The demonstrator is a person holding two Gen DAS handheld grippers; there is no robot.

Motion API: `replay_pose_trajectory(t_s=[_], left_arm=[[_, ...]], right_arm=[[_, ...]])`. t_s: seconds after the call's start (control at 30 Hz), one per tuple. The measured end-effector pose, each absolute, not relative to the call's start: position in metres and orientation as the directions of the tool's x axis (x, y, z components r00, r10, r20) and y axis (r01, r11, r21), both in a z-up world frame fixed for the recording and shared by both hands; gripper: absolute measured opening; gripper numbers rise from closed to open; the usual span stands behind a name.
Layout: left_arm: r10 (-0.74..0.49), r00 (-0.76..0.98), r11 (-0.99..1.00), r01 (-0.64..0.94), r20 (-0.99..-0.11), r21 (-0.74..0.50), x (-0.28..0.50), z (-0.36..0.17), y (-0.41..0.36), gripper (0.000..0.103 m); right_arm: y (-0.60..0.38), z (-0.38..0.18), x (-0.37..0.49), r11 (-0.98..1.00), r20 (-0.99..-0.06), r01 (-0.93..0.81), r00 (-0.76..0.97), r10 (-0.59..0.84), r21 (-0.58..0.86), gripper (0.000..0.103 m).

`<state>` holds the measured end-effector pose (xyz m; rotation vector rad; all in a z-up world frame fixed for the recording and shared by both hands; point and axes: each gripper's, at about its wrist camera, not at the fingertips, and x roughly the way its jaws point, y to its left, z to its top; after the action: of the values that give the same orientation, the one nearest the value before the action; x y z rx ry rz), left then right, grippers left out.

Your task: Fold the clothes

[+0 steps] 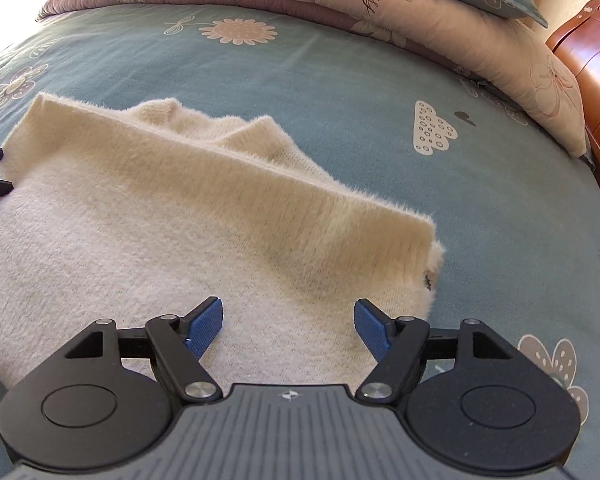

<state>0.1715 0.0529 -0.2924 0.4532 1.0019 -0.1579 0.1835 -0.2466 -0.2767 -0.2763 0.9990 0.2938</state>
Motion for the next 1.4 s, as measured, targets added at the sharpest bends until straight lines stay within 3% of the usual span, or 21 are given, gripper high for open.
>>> replay_pose_trajectory(t_s=[0.23,0.37,0.67,1.13,1.3,1.4], left_arm=[[0.046,0.569,0.882,0.363,-0.821,0.301,0.151,-0.272,0.042,0.053],[0.023,0.508,0.856,0.435,-0.861,0.280,0.128,-0.284,0.035,0.054],[0.031,0.414,0.917,0.350,-0.910,0.190,0.105,-0.293,0.051,0.054],[0.008,0.424,0.912,0.368,-0.906,0.180,0.093,-0.291,0.057,0.055],[-0.055,0.433,0.896,0.420,-0.900,0.147,0.100,-0.268,0.041,0.055],[-0.183,0.415,0.861,0.505,-0.891,0.058,0.107,-0.256,0.017,0.056]], right_arm=[[-0.251,-0.270,0.160,0.938,-0.854,-0.344,0.502,0.138,-0.050,0.077],[-0.244,-0.263,0.134,0.912,-0.854,-0.410,0.471,0.222,0.011,0.077],[-0.243,-0.282,0.107,0.909,-0.890,-0.416,0.417,0.183,-0.007,0.087],[-0.242,-0.286,0.097,0.920,-0.899,-0.391,0.406,0.162,-0.011,0.088],[-0.237,-0.274,0.095,0.932,-0.901,-0.363,0.405,0.155,-0.003,0.088],[-0.224,-0.264,0.095,0.936,-0.890,-0.347,0.408,0.202,0.054,0.088]])
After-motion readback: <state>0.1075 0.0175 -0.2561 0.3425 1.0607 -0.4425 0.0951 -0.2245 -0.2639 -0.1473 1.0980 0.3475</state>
